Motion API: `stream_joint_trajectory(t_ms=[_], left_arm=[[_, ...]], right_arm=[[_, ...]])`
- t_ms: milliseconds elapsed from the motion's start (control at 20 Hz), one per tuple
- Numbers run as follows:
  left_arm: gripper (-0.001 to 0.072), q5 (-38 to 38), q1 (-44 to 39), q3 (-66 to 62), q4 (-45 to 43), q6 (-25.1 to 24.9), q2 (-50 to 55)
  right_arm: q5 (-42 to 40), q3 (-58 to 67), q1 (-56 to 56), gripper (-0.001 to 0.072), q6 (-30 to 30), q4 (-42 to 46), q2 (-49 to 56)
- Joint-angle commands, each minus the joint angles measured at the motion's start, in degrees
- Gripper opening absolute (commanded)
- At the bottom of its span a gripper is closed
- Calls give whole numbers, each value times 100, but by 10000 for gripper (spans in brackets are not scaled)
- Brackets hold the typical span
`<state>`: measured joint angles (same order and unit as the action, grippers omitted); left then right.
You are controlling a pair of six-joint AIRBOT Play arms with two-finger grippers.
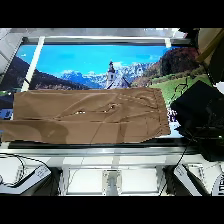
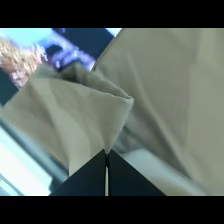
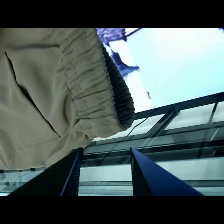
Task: Fold the clothes and pants, and hang the long-sleeved shirts on hangers.
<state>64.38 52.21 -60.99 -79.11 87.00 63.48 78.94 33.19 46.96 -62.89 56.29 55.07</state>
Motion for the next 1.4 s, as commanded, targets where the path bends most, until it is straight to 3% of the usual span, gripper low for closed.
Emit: stream_joint_trajectory(t_ms=[0, 150, 350, 550, 650, 700, 800, 850, 1050, 1250, 1300, 1350], left_arm=[[7, 420, 7, 7, -575, -9, -393], [7, 675, 271, 420, -1657, -2, -1014], [7, -87, 1110, 1770, -1731, -7, -1071], [7, -822, 1147, 2264, -1674, 4, -529], [11, -1198, 1145, 2168, -1648, 328, -323], [96, -1335, 1145, 2072, -1574, 542, -291], [585, -1578, 1145, 1759, -1346, 601, -297], [653, -1665, 1147, 1554, -1250, 601, -297], [645, -2111, 1145, 1045, -640, 518, -208], [642, -1517, 1143, 1012, -588, 509, 540], [631, -1484, 1102, 1012, -511, 472, 726], [558, -1488, 1027, 1012, -341, 155, 881]], right_arm=[[111, -114, 15, 355, 107, -22, -2], [166, -114, 15, 355, 109, -15, -4], [96, -114, 15, 355, 111, -15, -2], [9, -114, 15, 354, 105, -22, -2], [22, -114, 15, 355, 46, -63, -2], [44, -114, 15, 354, 42, -149, -2], [109, -114, 15, 354, 42, -369, -2], [140, -114, 15, 354, 42, -463, -2], [92, -114, 15, 354, 42, -560, -2], [83, -114, 15, 354, 39, -791, -2], [98, -114, 15, 353, 37, -841, -2], [98, -114, 15, 353, -28, -866, -2]])
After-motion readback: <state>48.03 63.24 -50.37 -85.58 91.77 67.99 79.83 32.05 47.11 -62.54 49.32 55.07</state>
